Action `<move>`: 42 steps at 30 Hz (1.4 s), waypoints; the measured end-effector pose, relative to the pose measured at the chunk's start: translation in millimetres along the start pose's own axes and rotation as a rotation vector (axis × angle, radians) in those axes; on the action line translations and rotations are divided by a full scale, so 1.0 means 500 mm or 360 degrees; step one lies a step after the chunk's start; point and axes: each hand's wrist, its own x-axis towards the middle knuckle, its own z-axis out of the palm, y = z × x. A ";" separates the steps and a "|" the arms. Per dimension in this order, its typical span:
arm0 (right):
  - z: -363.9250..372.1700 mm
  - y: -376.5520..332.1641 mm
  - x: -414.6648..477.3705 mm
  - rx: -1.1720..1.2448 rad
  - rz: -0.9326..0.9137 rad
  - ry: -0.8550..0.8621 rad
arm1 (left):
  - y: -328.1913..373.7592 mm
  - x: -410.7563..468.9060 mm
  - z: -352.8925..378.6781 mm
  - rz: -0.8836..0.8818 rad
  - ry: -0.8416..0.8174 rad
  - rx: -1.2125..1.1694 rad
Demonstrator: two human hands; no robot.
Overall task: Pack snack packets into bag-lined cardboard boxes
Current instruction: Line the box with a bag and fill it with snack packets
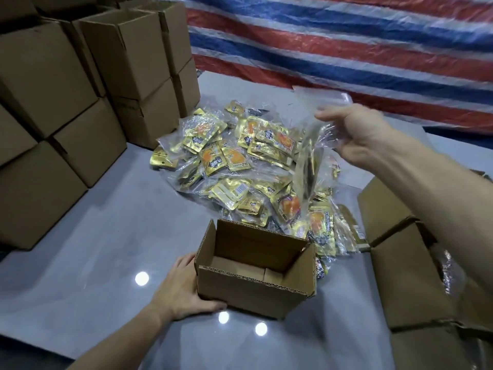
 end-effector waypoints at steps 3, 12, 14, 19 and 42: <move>0.004 -0.028 -0.037 -0.0052 -0.0116 -0.0218 | 0.005 0.000 -0.003 -0.0001 0.0028 0.0032; 0.023 -0.023 -0.157 -0.0543 -0.0539 -0.0782 | 0.014 0.000 -0.010 0.0011 0.0030 -0.0046; 0.023 -0.004 -0.168 -0.0566 -0.0554 -0.0847 | 0.014 0.000 -0.012 0.0001 0.0016 -0.0049; 0.017 0.037 -0.176 -0.0458 -0.0408 -0.0989 | 0.013 0.002 -0.014 -0.0031 -0.0022 -0.0020; -0.008 0.200 -0.123 -0.2156 -0.1015 -0.0776 | -0.001 0.005 -0.002 0.0017 0.0031 -0.0007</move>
